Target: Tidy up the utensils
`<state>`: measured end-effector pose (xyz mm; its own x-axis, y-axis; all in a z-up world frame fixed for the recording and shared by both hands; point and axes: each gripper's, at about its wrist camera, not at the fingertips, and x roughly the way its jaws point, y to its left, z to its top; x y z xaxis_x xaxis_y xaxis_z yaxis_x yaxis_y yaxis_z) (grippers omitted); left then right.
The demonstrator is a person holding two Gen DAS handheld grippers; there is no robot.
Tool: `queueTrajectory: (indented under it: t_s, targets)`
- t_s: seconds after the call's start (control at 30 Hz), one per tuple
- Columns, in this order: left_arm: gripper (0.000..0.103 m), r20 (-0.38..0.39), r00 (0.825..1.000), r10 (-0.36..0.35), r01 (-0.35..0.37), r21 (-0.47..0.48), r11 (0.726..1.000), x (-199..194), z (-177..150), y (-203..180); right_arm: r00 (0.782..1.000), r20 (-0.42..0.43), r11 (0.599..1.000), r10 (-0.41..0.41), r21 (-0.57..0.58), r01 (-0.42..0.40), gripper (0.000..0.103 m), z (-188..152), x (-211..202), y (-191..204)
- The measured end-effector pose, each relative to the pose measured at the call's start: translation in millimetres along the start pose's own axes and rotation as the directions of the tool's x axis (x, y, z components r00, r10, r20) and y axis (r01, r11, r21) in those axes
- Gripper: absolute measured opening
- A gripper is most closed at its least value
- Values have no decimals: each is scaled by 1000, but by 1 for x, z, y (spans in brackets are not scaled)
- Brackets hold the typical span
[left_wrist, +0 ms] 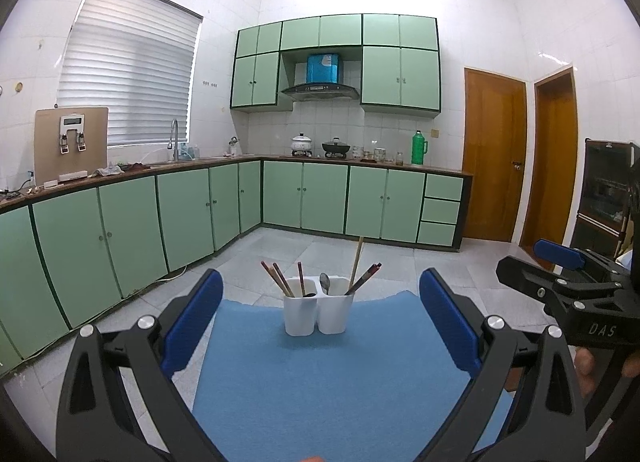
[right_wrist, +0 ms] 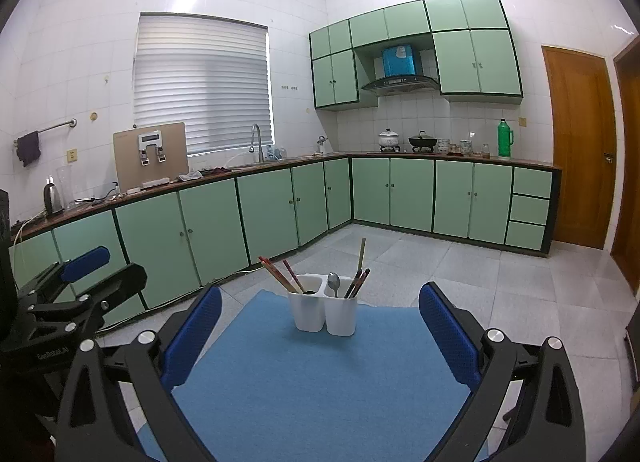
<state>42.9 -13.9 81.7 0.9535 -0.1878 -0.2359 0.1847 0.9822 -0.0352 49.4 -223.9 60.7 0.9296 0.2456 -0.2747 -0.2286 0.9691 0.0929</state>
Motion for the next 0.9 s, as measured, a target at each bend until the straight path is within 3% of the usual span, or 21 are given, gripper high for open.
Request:
queueTrajectory:
  t_s: [0.9]
  targets:
    - [96, -3, 1000, 4, -4, 0, 1000, -3, 2, 2, 1000, -6, 1000, 5, -3, -5, 97, 2, 2, 1]
